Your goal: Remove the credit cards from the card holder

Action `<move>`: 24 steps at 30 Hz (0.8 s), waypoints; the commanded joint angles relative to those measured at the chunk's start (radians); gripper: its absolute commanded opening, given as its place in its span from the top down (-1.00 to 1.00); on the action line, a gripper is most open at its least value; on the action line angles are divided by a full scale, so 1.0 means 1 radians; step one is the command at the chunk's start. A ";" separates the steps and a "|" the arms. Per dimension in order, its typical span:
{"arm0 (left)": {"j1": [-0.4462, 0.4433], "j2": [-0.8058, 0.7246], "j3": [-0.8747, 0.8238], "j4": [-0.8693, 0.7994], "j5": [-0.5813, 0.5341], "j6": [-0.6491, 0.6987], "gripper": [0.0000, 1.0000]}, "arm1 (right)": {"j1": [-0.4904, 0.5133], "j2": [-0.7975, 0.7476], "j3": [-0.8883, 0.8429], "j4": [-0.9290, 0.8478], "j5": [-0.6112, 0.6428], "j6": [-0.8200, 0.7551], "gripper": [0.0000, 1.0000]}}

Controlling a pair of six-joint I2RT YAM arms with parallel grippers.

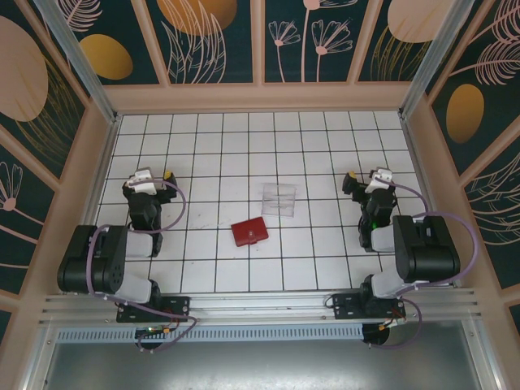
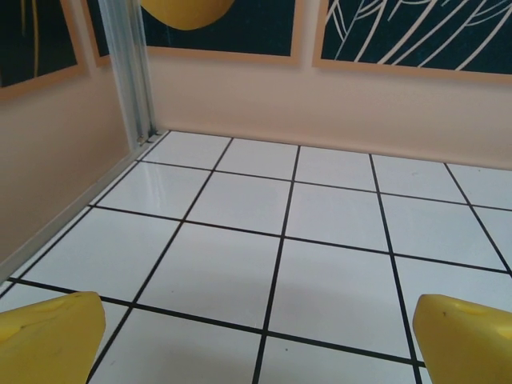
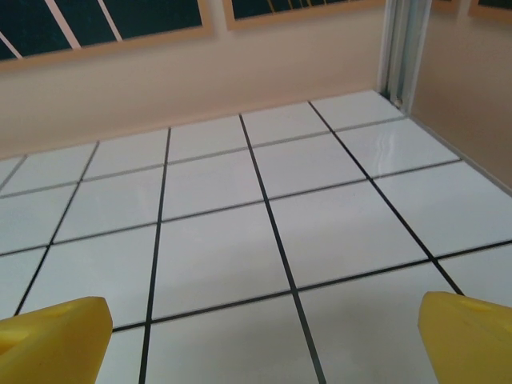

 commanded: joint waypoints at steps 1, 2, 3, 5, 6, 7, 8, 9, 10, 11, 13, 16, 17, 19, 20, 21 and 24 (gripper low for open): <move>0.002 -0.105 0.056 -0.164 -0.063 -0.022 -0.97 | 0.027 -0.090 0.103 -0.224 0.022 -0.019 -0.98; 0.001 -0.131 0.085 -0.234 -0.075 -0.037 -0.97 | 0.038 -0.104 0.131 -0.293 0.020 -0.023 -0.96; -0.001 -0.157 0.119 -0.307 -0.092 -0.068 -0.97 | 0.056 -0.122 0.164 -0.374 0.027 -0.026 -0.96; -0.004 -0.198 0.174 -0.444 -0.089 -0.151 -0.93 | 0.095 -0.159 0.219 -0.520 0.035 -0.025 -0.94; -0.008 -0.216 0.204 -0.527 -0.063 -0.193 -0.92 | 0.120 -0.178 0.249 -0.596 0.037 -0.017 -0.94; -0.015 -0.229 0.234 -0.605 -0.034 -0.231 -0.89 | 0.146 -0.195 0.282 -0.678 0.037 0.001 -0.94; -0.022 -0.236 0.257 -0.661 -0.001 -0.257 -0.87 | 0.172 -0.209 0.311 -0.749 0.037 0.021 -0.94; -0.037 -0.236 0.286 -0.723 0.032 -0.287 -0.87 | 0.201 -0.218 0.347 -0.834 0.036 0.050 -0.93; -0.055 -0.229 0.325 -0.809 0.030 -0.325 -0.86 | 0.225 -0.223 0.385 -0.920 0.024 0.079 -0.93; -0.070 -0.216 0.360 -0.883 0.042 -0.360 -0.84 | 0.247 -0.225 0.414 -0.986 0.012 0.105 -0.92; -0.105 -0.182 0.404 -0.960 0.156 -0.368 -0.83 | 0.303 -0.226 0.466 -1.118 -0.018 0.151 -0.89; -0.153 -0.131 0.429 -1.015 0.316 -0.399 -0.80 | 0.379 -0.229 0.512 -1.258 -0.060 0.237 -0.81; -0.170 -0.110 0.439 -1.035 0.354 -0.407 -0.78 | 0.400 -0.229 0.520 -1.290 -0.075 0.263 -0.80; -0.226 -0.066 0.466 -1.086 0.433 -0.384 -0.75 | 0.450 -0.230 0.530 -1.354 -0.114 0.317 -0.78; -0.249 -0.049 0.476 -1.109 0.468 -0.374 -0.75 | 0.473 -0.232 0.528 -1.372 -0.130 0.335 -0.78; -0.271 -0.030 0.484 -1.126 0.515 -0.371 -0.74 | 0.500 -0.234 0.527 -1.395 -0.141 0.357 -0.78; -0.332 0.009 0.497 -1.152 0.609 -0.367 -0.67 | 0.574 -0.247 0.515 -1.436 -0.172 0.424 -0.78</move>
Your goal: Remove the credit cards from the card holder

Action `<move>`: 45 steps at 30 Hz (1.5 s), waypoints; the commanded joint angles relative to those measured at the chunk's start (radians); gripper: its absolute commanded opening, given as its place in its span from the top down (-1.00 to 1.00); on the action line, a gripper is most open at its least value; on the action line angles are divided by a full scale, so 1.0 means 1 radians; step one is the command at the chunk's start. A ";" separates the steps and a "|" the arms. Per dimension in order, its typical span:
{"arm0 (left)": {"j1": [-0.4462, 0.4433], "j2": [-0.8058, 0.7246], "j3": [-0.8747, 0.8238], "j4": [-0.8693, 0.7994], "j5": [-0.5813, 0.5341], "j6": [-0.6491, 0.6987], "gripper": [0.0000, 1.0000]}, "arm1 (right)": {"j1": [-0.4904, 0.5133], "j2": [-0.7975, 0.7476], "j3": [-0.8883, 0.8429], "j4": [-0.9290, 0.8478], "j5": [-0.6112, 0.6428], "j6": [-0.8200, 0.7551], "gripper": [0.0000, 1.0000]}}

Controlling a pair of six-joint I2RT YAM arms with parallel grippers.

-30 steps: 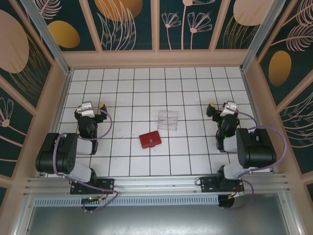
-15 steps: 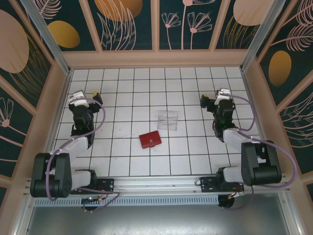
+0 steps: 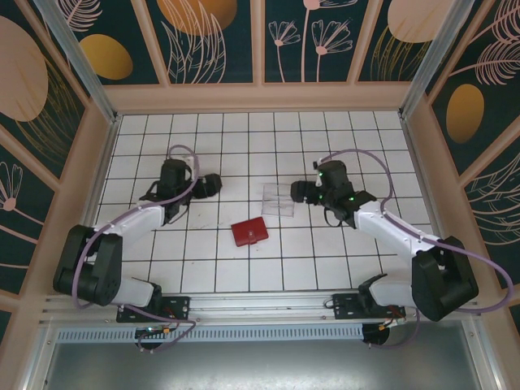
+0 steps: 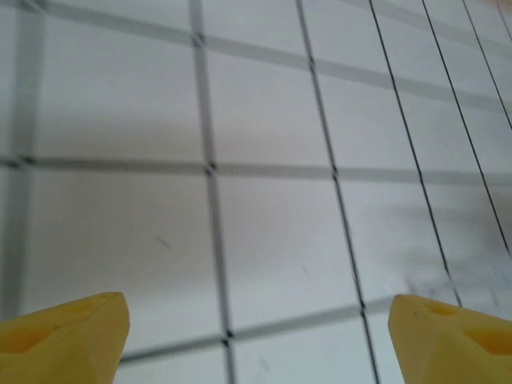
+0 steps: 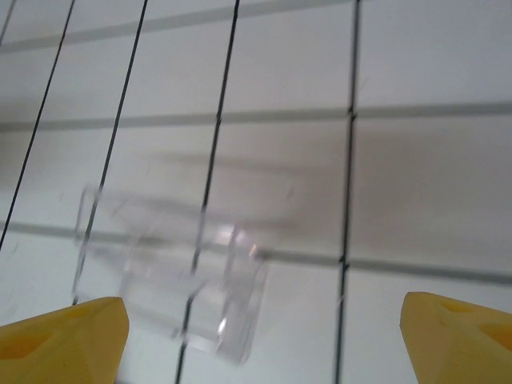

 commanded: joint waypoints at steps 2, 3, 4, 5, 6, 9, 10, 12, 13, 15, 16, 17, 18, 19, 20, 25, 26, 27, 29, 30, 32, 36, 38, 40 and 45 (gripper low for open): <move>-0.076 0.046 0.042 -0.092 0.204 -0.004 -0.65 | 0.088 -0.042 -0.001 -0.130 -0.094 0.132 -0.77; -0.090 0.064 0.045 -0.090 0.227 -0.009 -0.61 | 0.106 -0.043 -0.006 -0.135 -0.116 0.142 -0.77; -0.103 0.086 0.050 -0.085 0.251 -0.014 -0.56 | 0.127 -0.041 -0.013 -0.135 -0.142 0.148 -0.77; -0.111 0.106 0.055 -0.081 0.276 -0.017 -0.48 | 0.140 -0.038 -0.017 -0.134 -0.164 0.150 -0.76; -0.122 0.132 0.061 -0.075 0.299 -0.020 -0.40 | 0.153 -0.032 -0.022 -0.136 -0.186 0.154 -0.74; -0.144 0.209 0.098 -0.095 0.328 -0.004 -0.28 | 0.186 -0.010 -0.036 -0.121 -0.231 0.164 -0.67; -0.151 0.233 0.110 -0.104 0.332 0.006 -0.23 | 0.198 0.000 -0.037 -0.111 -0.243 0.165 -0.66; -0.161 0.265 0.136 -0.127 0.335 0.025 -0.20 | 0.216 0.022 -0.037 -0.099 -0.247 0.171 -0.65; -0.166 0.300 0.148 -0.136 0.341 0.034 -0.20 | 0.223 0.032 -0.035 -0.093 -0.247 0.172 -0.65; -0.177 0.333 0.169 -0.175 0.356 0.054 -0.18 | 0.234 0.054 -0.029 -0.086 -0.239 0.171 -0.64; -0.183 0.340 0.174 -0.186 0.363 0.060 -0.18 | 0.237 0.061 -0.026 -0.086 -0.234 0.173 -0.64; -0.189 0.342 0.171 -0.195 0.368 0.067 -0.18 | 0.242 0.070 -0.021 -0.086 -0.228 0.172 -0.63; -0.194 0.339 0.165 -0.199 0.376 0.069 -0.17 | 0.247 0.076 -0.014 -0.089 -0.218 0.169 -0.63; -0.199 0.335 0.154 -0.198 0.381 0.067 -0.17 | 0.252 0.080 -0.008 -0.094 -0.208 0.165 -0.63; -0.201 0.327 0.139 -0.194 0.379 0.061 -0.16 | 0.258 0.087 -0.001 -0.101 -0.195 0.160 -0.62; -0.218 0.278 0.044 -0.142 0.404 0.004 -0.11 | 0.284 0.117 0.036 -0.157 -0.130 0.130 -0.49; -0.224 0.277 0.026 -0.131 0.409 -0.009 -0.09 | 0.291 0.120 0.043 -0.168 -0.121 0.125 -0.49; -0.229 0.247 0.008 -0.121 0.412 -0.023 -0.07 | 0.298 0.127 0.053 -0.180 -0.112 0.121 -0.48; -0.240 0.219 -0.025 -0.097 0.418 -0.061 -0.03 | 0.315 0.136 0.073 -0.203 -0.094 0.112 -0.47; -0.246 0.205 -0.046 -0.082 0.422 -0.079 -0.03 | 0.324 0.142 0.087 -0.216 -0.084 0.107 -0.46; -0.258 0.178 -0.083 -0.059 0.429 -0.115 -0.03 | 0.342 0.156 0.113 -0.246 -0.064 0.096 -0.43; -0.270 0.129 -0.135 -0.038 0.434 -0.165 -0.01 | 0.378 0.196 0.169 -0.305 -0.033 0.061 -0.34; -0.270 0.107 -0.149 -0.033 0.433 -0.178 0.02 | 0.397 0.216 0.192 -0.318 -0.028 0.036 -0.29; -0.270 0.088 -0.150 -0.043 0.407 -0.185 0.09 | 0.413 0.240 0.213 -0.326 -0.015 -0.005 -0.20; -0.267 0.049 -0.103 -0.189 0.132 -0.236 0.12 | 0.451 0.319 0.280 -0.365 -0.014 -0.154 -0.06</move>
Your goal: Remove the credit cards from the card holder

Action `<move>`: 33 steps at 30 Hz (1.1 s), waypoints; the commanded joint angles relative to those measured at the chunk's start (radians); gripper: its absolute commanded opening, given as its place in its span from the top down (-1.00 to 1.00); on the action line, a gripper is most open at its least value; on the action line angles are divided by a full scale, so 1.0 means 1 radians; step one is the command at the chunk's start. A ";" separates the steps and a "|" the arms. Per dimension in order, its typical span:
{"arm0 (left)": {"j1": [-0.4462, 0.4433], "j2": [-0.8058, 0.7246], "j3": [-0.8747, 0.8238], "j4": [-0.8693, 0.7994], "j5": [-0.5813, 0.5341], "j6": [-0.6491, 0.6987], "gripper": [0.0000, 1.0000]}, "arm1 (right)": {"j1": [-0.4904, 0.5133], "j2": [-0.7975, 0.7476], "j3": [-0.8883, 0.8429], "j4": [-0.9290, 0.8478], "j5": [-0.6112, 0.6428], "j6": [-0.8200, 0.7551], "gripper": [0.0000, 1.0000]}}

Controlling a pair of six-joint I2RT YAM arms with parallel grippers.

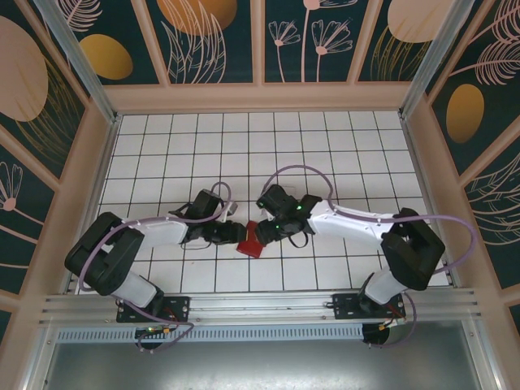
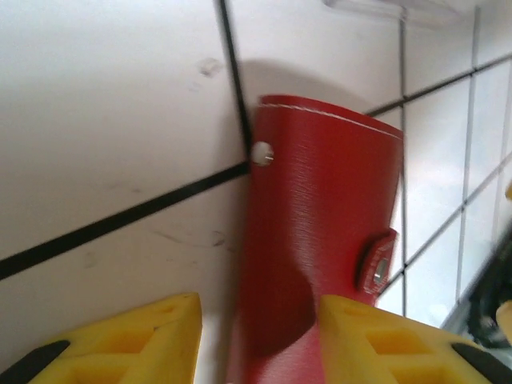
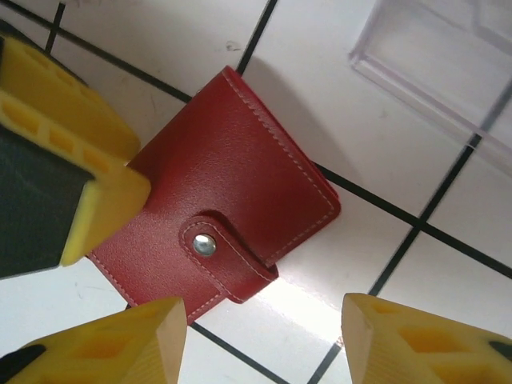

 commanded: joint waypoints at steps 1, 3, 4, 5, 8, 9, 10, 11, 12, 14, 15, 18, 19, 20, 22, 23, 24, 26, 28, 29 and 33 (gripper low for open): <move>0.002 -0.041 0.025 -0.099 -0.189 -0.067 0.13 | 0.034 0.045 0.061 -0.064 0.032 -0.155 -0.04; 0.008 -0.062 0.025 -0.108 -0.240 -0.088 0.08 | 0.055 0.069 0.089 -0.078 0.047 -0.222 -0.03; 0.016 -0.074 0.023 -0.118 -0.272 -0.100 0.07 | 0.059 0.087 0.106 -0.091 0.045 -0.250 -0.04; 0.030 -0.088 0.018 -0.127 -0.299 -0.106 0.09 | 0.063 0.102 0.123 -0.107 0.045 -0.280 -0.04; 0.111 -0.133 -0.023 -0.101 -0.272 -0.118 0.10 | 0.071 0.152 0.173 -0.155 0.065 -0.339 -0.02; 0.134 -0.146 -0.032 -0.096 -0.264 -0.118 0.09 | 0.070 0.166 0.186 -0.167 0.067 -0.350 0.00; 0.152 -0.159 -0.036 -0.102 -0.262 -0.113 0.09 | 0.072 0.181 0.200 -0.177 0.068 -0.362 0.06; 0.166 -0.169 -0.037 -0.112 -0.264 -0.105 0.09 | 0.071 0.196 0.213 -0.186 0.069 -0.371 0.08; 0.174 -0.174 -0.034 -0.118 -0.264 -0.099 0.09 | 0.070 0.209 0.222 -0.193 0.069 -0.378 0.08; 0.183 -0.180 -0.032 -0.125 -0.258 -0.089 0.08 | 0.071 0.236 0.251 -0.211 0.068 -0.389 0.08; 0.185 -0.179 -0.032 -0.125 -0.253 -0.089 0.08 | 0.070 0.248 0.265 -0.218 0.069 -0.392 0.08; 0.185 -0.168 -0.031 -0.127 -0.233 -0.079 0.08 | 0.075 0.274 0.291 -0.232 0.059 -0.408 0.07; 0.185 -0.165 -0.028 -0.134 -0.233 -0.074 0.08 | 0.076 0.280 0.296 -0.236 0.058 -0.412 0.07; 0.185 -0.166 -0.026 -0.142 -0.236 -0.069 0.09 | 0.077 0.287 0.297 -0.240 0.058 -0.417 0.07; 0.185 -0.171 -0.023 -0.152 -0.243 -0.063 0.08 | 0.077 0.293 0.300 -0.245 0.062 -0.424 0.07; 0.185 -0.173 -0.020 -0.158 -0.243 -0.058 0.08 | 0.077 0.298 0.299 -0.246 0.062 -0.427 0.07; 0.185 -0.172 -0.016 -0.162 -0.243 -0.056 0.09 | 0.076 0.302 0.299 -0.247 0.062 -0.429 0.07; 0.185 -0.172 -0.007 -0.170 -0.241 -0.053 0.09 | 0.077 0.314 0.302 -0.252 0.067 -0.433 0.15; 0.184 -0.173 -0.001 -0.170 -0.235 -0.053 0.10 | 0.078 0.327 0.304 -0.261 0.066 -0.438 0.18; 0.185 -0.172 0.000 -0.170 -0.231 -0.053 0.13 | 0.079 0.331 0.303 -0.261 0.064 -0.441 0.19; 0.185 -0.163 0.010 -0.170 -0.210 -0.049 0.15 | 0.084 0.343 0.302 -0.254 0.068 -0.448 0.20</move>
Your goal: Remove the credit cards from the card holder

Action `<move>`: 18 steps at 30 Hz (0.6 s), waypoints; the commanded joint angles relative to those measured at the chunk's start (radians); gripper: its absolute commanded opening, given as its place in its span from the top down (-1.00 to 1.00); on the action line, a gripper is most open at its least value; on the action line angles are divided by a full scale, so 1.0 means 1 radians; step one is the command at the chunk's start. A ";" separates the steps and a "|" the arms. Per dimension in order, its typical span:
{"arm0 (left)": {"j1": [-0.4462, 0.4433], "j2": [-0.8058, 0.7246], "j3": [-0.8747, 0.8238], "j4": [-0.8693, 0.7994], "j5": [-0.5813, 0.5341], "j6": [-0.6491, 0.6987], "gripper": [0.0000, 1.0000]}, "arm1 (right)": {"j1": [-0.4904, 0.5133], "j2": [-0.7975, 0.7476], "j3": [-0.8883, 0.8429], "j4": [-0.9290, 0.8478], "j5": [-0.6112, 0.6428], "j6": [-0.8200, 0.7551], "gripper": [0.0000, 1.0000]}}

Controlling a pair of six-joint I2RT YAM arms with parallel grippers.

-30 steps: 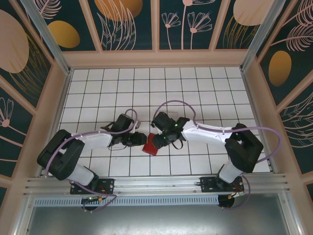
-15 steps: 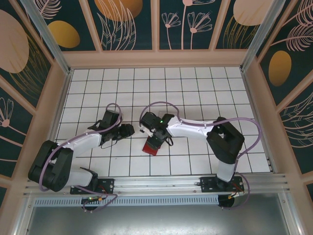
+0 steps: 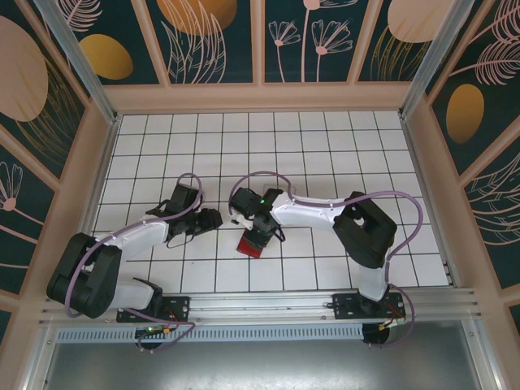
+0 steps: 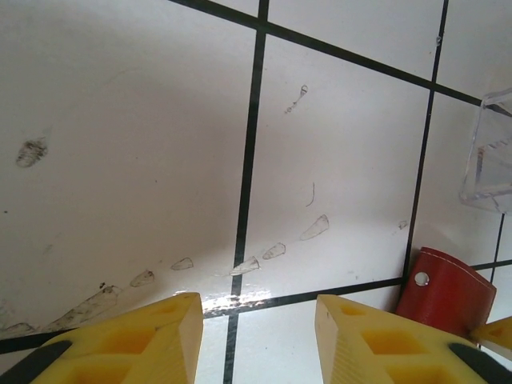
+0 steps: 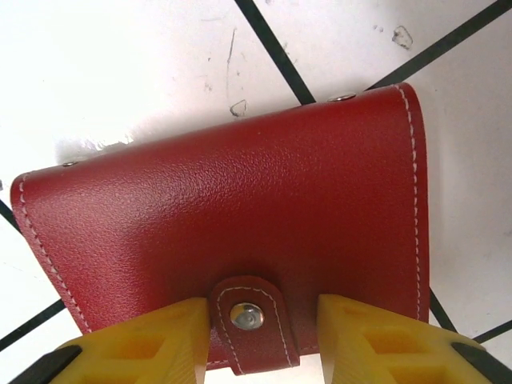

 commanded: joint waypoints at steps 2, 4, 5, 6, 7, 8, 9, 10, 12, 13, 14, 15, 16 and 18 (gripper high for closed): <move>0.005 0.006 0.033 -0.024 0.046 0.021 0.15 | 0.018 0.034 0.015 -0.033 0.036 -0.026 0.26; 0.004 0.007 0.026 0.004 0.082 0.025 0.14 | 0.023 0.037 0.013 -0.025 0.056 -0.027 0.30; 0.005 0.007 0.021 0.019 0.117 0.024 0.14 | 0.026 0.035 0.011 -0.019 0.057 -0.029 0.34; 0.004 0.010 0.020 0.026 0.140 0.023 0.15 | 0.026 0.031 0.013 -0.011 0.055 -0.032 0.38; 0.004 0.010 0.020 0.036 0.172 0.022 0.17 | 0.028 0.028 0.015 -0.002 0.051 -0.034 0.40; 0.003 0.005 0.018 0.052 0.204 0.017 0.19 | 0.028 0.022 0.015 0.008 0.046 -0.033 0.42; 0.002 0.003 0.015 0.065 0.232 0.010 0.22 | 0.029 0.017 0.014 0.017 0.040 -0.034 0.45; 0.001 -0.003 0.012 0.080 0.259 0.001 0.28 | 0.029 0.012 0.015 0.027 0.030 -0.034 0.47; -0.001 -0.008 0.000 0.120 0.320 -0.026 0.38 | 0.032 0.002 0.011 0.049 0.025 -0.030 0.51; -0.004 -0.010 -0.007 0.142 0.343 -0.042 0.42 | 0.032 -0.002 0.008 0.061 0.025 -0.031 0.52; -0.009 -0.011 -0.012 0.153 0.349 -0.056 0.44 | 0.032 -0.008 0.002 0.074 0.025 -0.029 0.53; -0.012 -0.011 -0.014 0.160 0.351 -0.064 0.46 | 0.032 -0.014 -0.002 0.085 0.025 -0.028 0.54; -0.018 -0.010 -0.020 0.173 0.357 -0.077 0.47 | 0.032 -0.021 -0.006 0.098 0.025 -0.026 0.56; -0.030 -0.005 -0.031 0.199 0.365 -0.102 0.50 | 0.032 -0.037 -0.012 0.123 0.025 -0.027 0.59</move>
